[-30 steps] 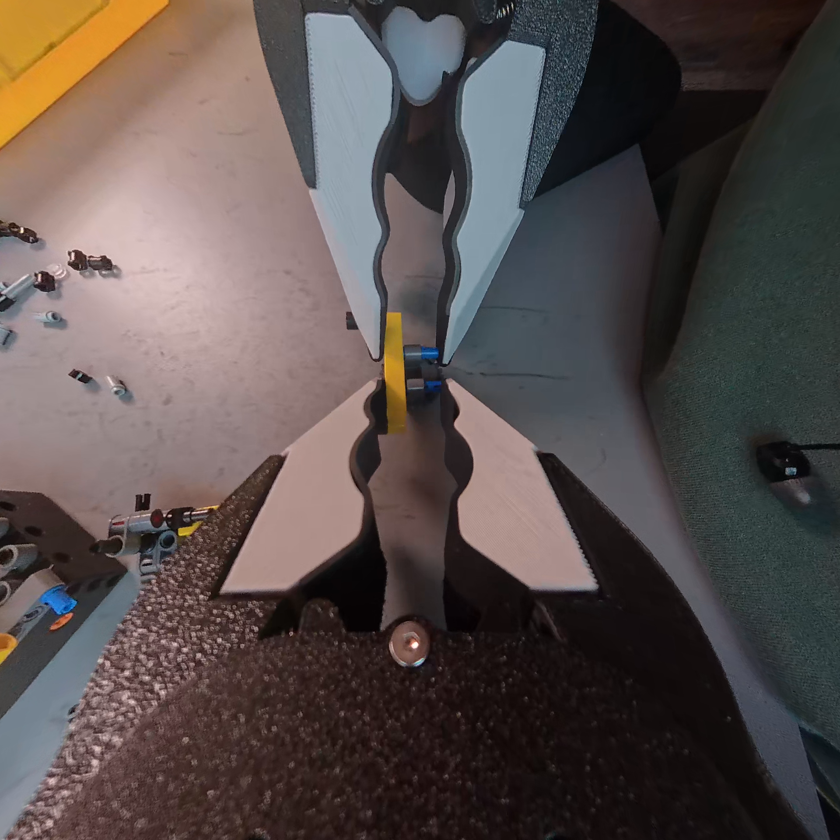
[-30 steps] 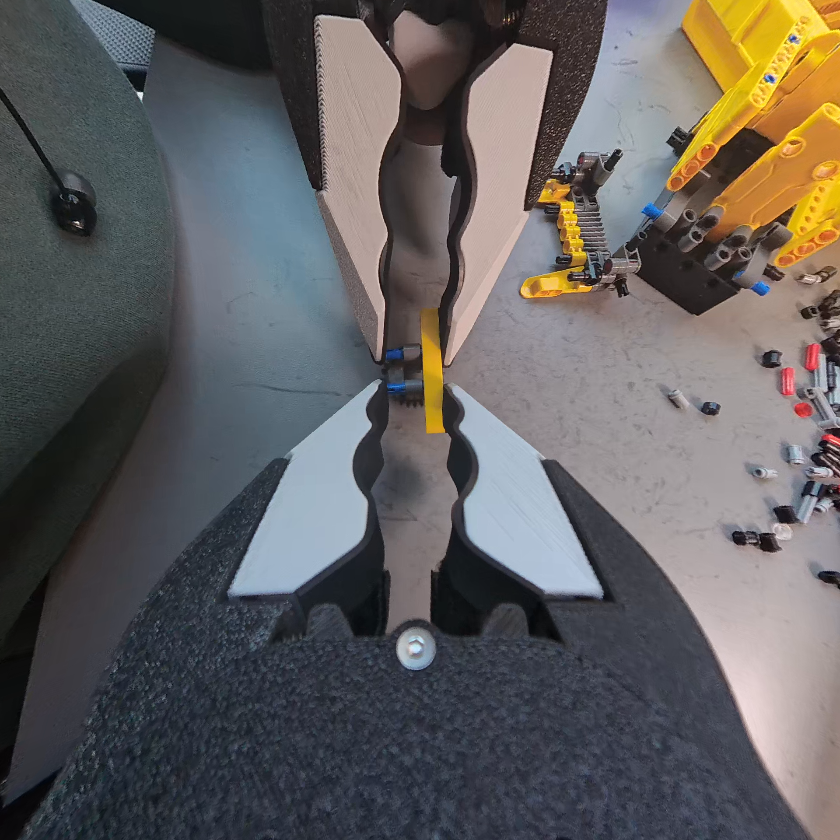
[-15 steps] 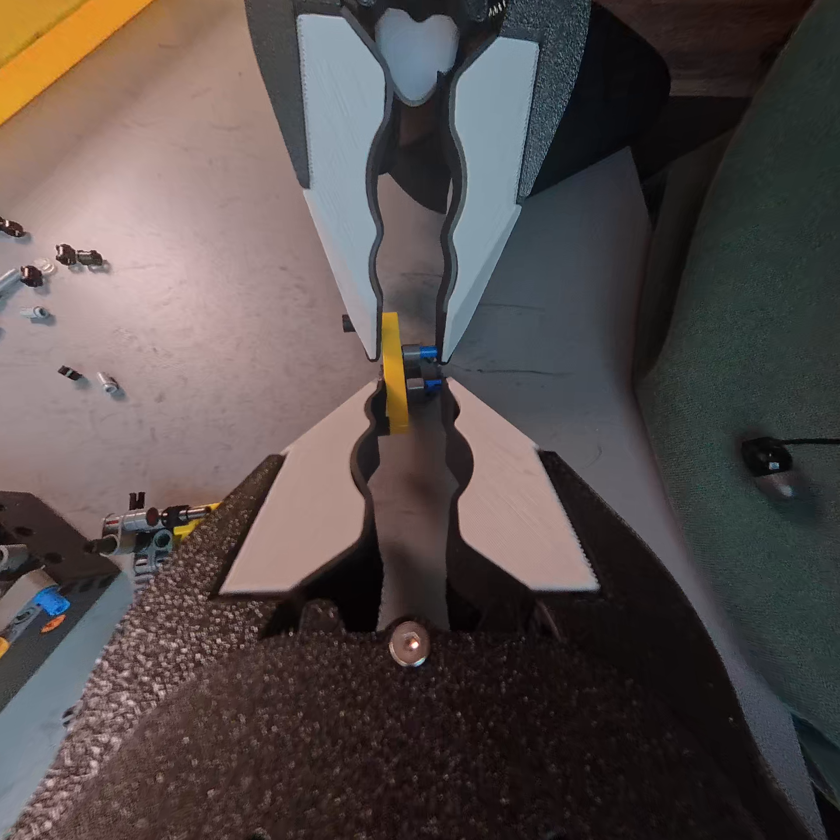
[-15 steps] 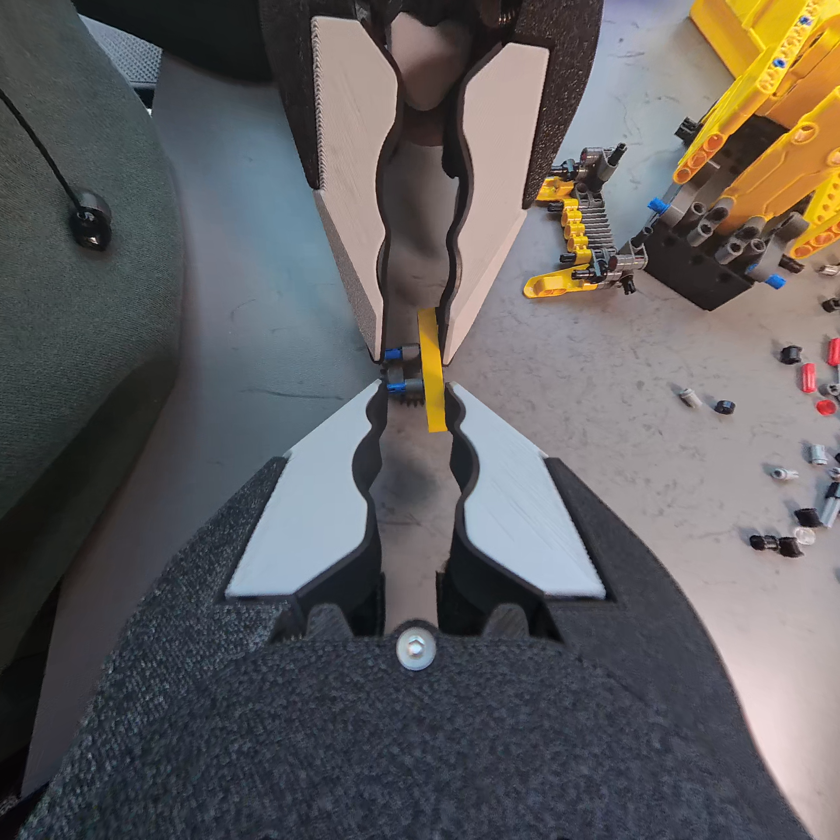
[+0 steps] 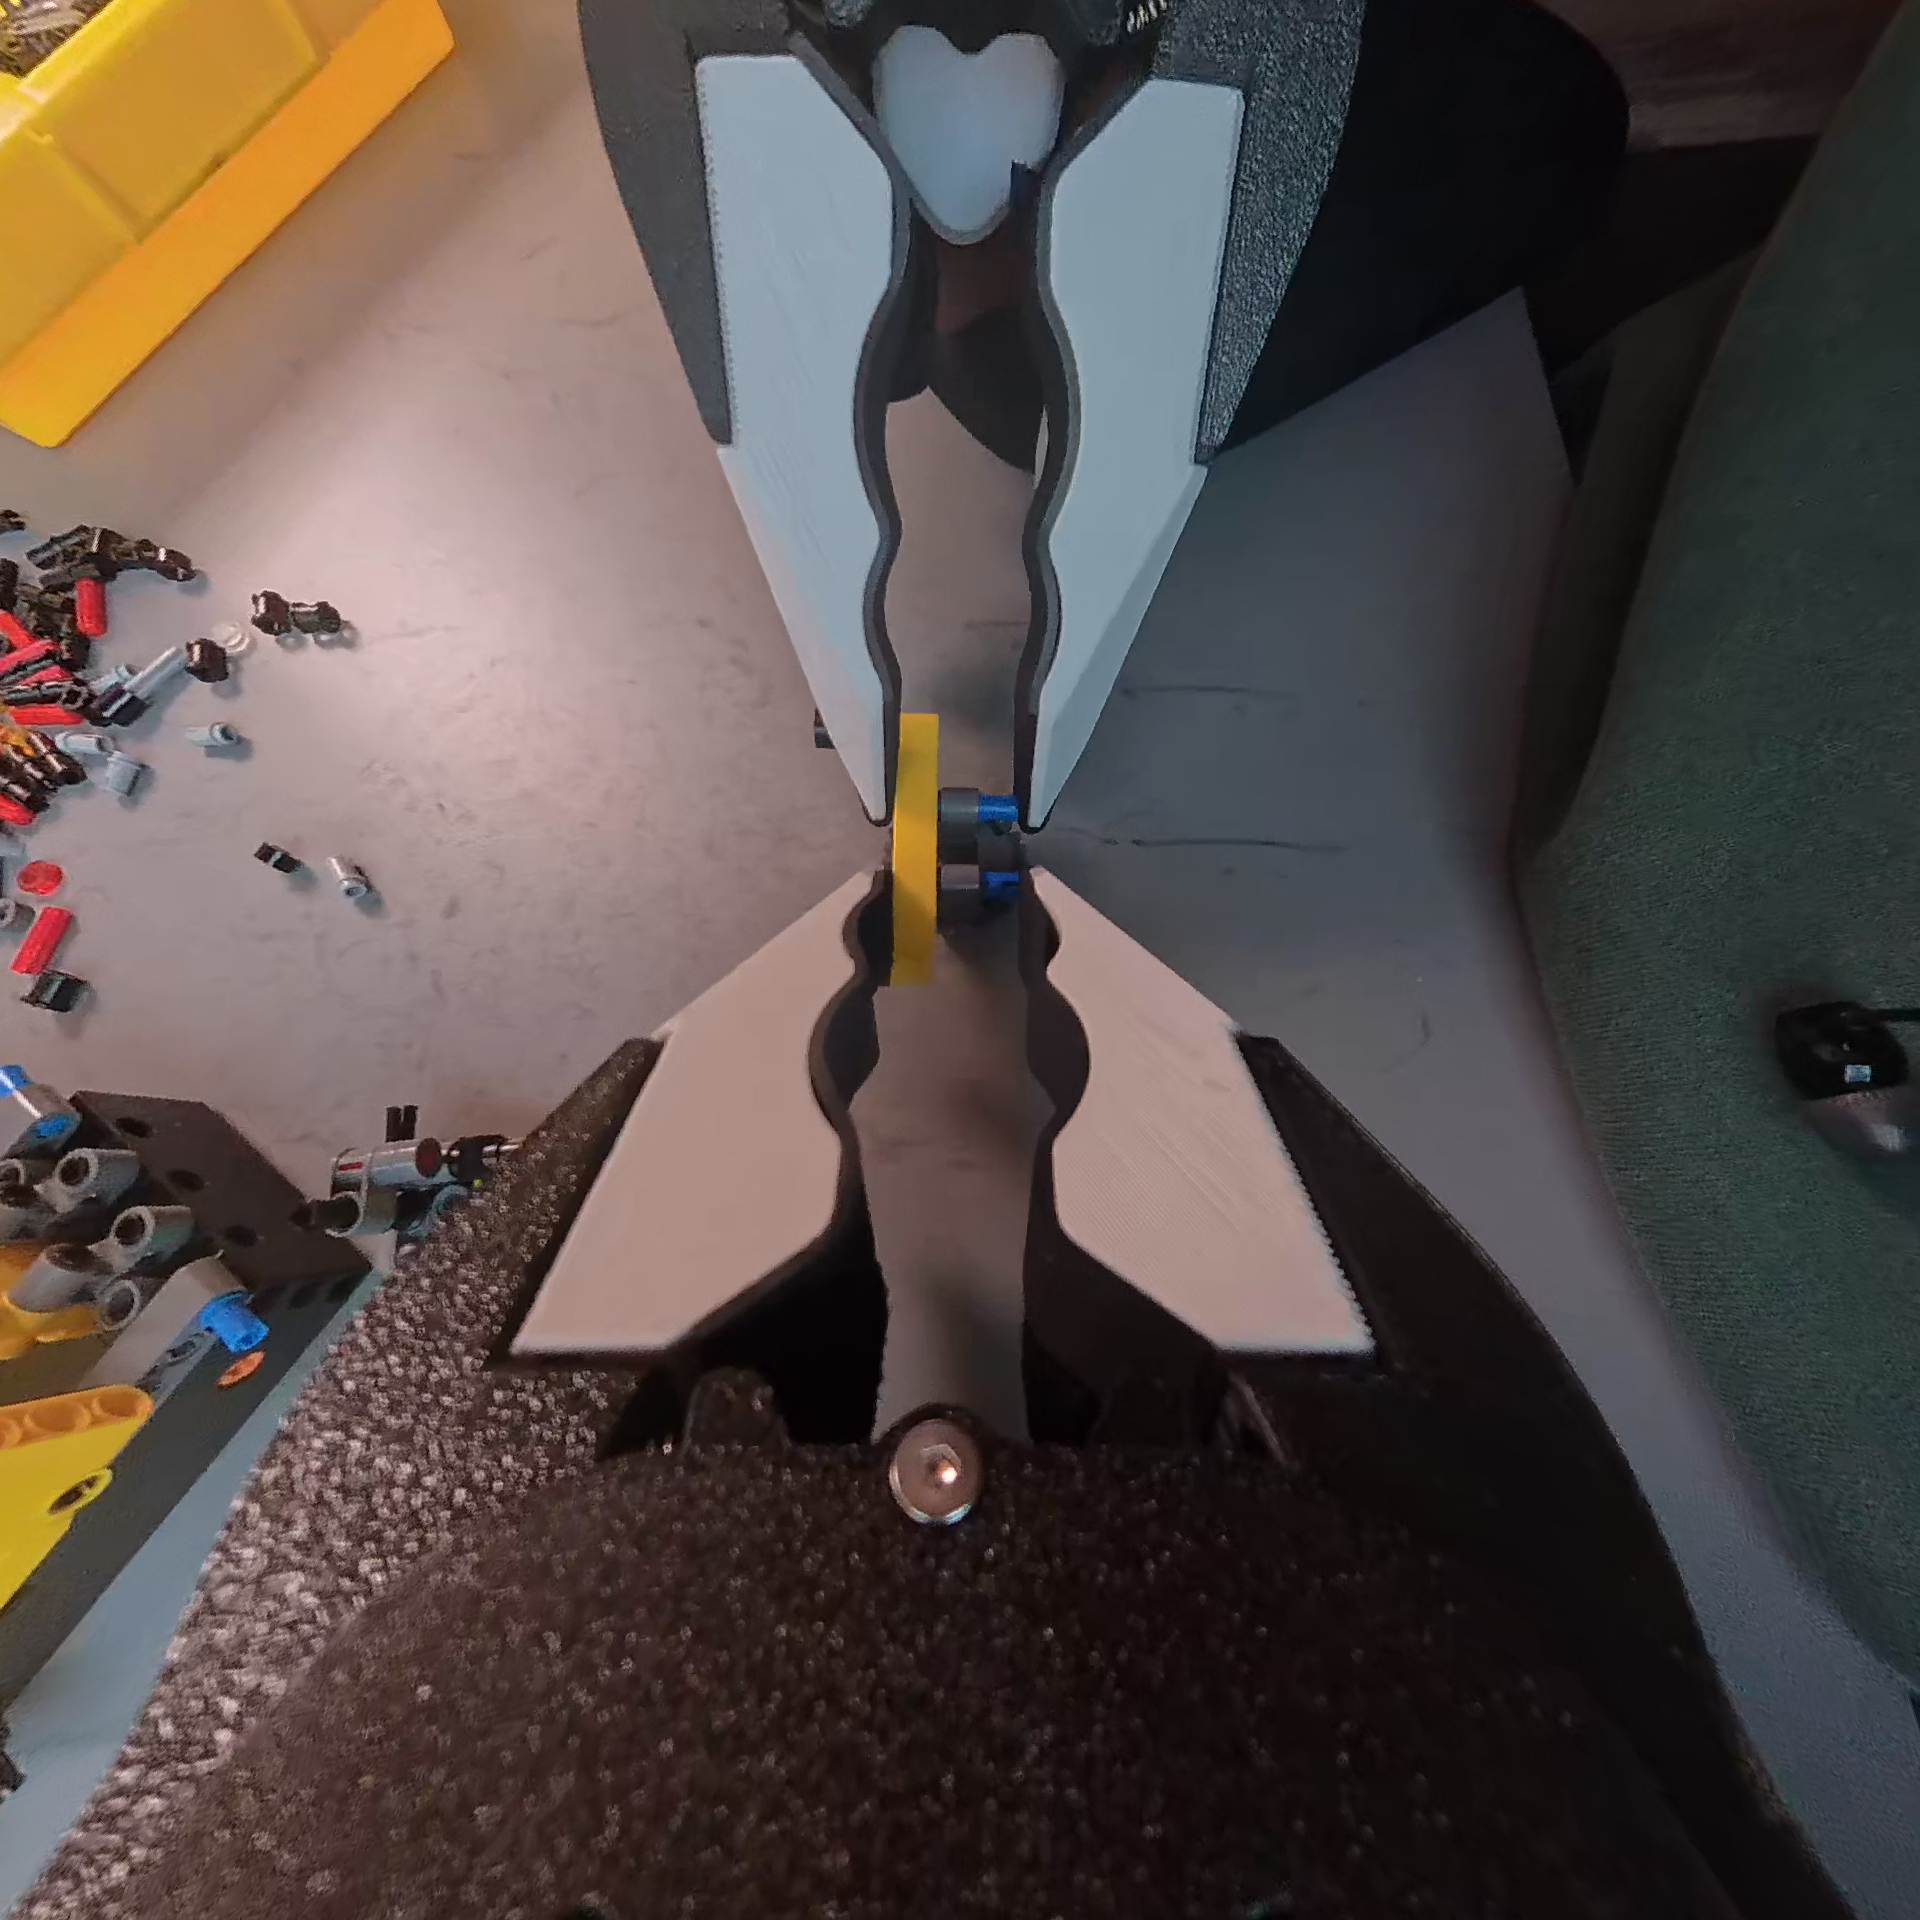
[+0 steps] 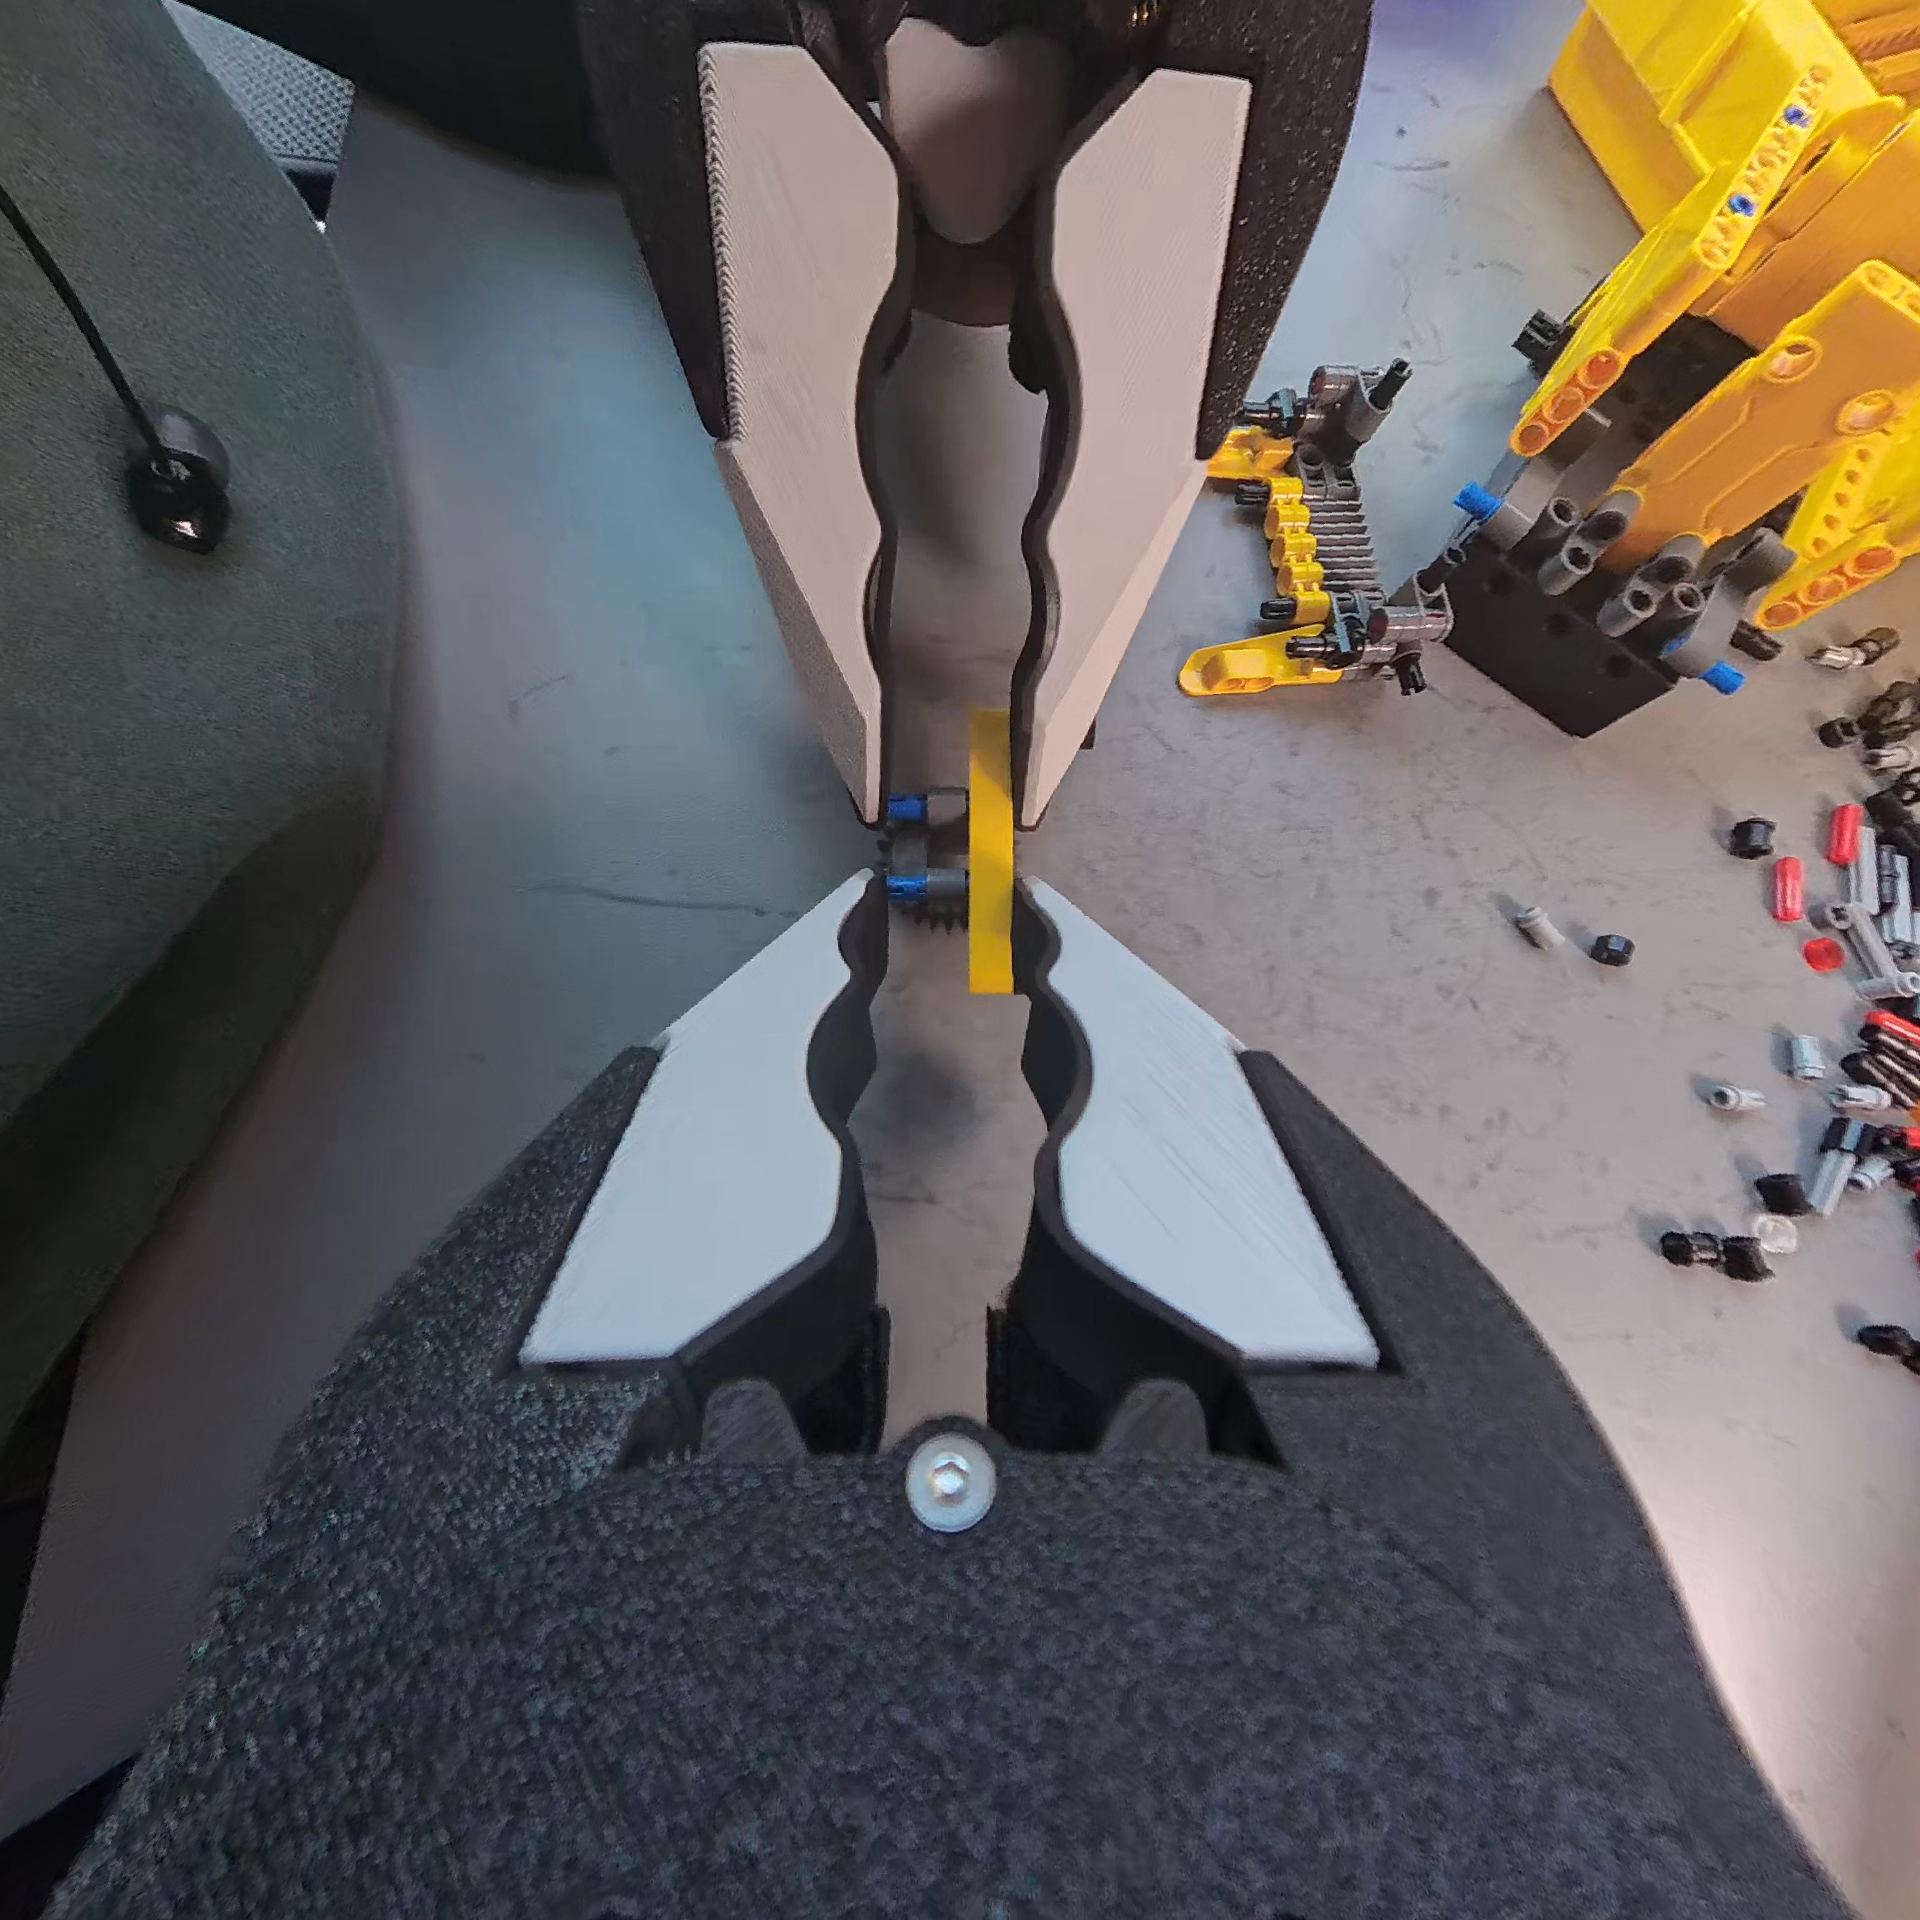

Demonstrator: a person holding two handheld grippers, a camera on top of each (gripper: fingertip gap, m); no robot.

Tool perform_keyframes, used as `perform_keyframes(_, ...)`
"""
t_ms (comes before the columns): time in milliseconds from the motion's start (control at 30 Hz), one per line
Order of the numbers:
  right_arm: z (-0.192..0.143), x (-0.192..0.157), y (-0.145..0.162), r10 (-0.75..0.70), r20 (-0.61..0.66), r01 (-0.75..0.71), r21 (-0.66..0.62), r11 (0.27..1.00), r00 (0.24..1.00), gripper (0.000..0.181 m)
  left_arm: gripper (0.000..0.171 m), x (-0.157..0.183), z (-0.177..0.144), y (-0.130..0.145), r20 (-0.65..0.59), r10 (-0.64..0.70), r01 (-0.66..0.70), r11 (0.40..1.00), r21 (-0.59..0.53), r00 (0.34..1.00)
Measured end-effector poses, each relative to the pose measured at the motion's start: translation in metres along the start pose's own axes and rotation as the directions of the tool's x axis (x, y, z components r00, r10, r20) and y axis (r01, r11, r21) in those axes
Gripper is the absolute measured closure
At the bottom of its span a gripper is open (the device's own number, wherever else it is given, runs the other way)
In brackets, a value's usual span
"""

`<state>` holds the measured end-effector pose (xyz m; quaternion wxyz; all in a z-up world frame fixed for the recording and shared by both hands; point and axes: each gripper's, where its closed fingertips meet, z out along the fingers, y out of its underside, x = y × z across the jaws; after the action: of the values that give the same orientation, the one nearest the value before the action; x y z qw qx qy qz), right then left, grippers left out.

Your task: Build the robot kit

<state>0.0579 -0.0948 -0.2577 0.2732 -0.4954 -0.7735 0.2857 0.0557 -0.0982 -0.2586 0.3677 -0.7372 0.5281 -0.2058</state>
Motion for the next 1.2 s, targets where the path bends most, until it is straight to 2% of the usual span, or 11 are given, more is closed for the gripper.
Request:
perform_keyframes(400, 0.0, -0.002, -0.002, -0.084, -0.008, 0.084, -0.023, 0.996, 0.996, 0.161, 0.151, 0.001, 0.0, 0.0, 0.016, 0.03, -0.03, 1.0, -0.004, 0.999)
perform_keyframes(500, 0.0, -0.002, 0.0, -0.067, 0.0, 0.067, -0.015, 0.998, 0.998, 0.16, 0.15, 0.002, 0.001, 0.0, 0.03, 0.038, -0.038, 0.999, 0.005, 0.999)
perform_keyframes(567, -0.001, -0.002, 0.0, -0.07, -0.035, 0.07, 0.001, 0.998, 0.997, 0.159, 0.149, 0.002, 0.0, -0.001, 0.056, 0.078, -0.078, 0.997, 0.001, 0.995)
perform_keyframes(700, -0.002, 0.001, 0.001, -0.148, -0.114, 0.148, -0.008, 0.989, 0.982, 0.157, 0.149, -0.001, 0.001, -0.002, 0.15, 0.248, -0.246, 0.969, -0.033, 0.957)
perform_keyframes(833, 0.0, 0.003, 0.003, -0.213, -0.167, 0.211, -0.03, 0.977, 0.963, 0.156, 0.148, -0.004, 0.002, 0.0, 0.187, 0.311, -0.307, 0.95, -0.051, 0.932)
perform_keyframes(1033, -0.002, 0.005, 0.004, -0.228, -0.196, 0.226, -0.032, 0.974, 0.954, 0.158, 0.148, -0.006, 0.001, -0.001, 0.199, 0.307, -0.306, 0.951, -0.038, 0.931)
perform_keyframes(1200, -0.001, 0.006, 0.006, -0.243, -0.204, 0.239, -0.045, 0.97, 0.948, 0.158, 0.138, -0.014, -0.009, -0.005, 0.209, 0.233, -0.242, 0.97, 0.019, 0.95)
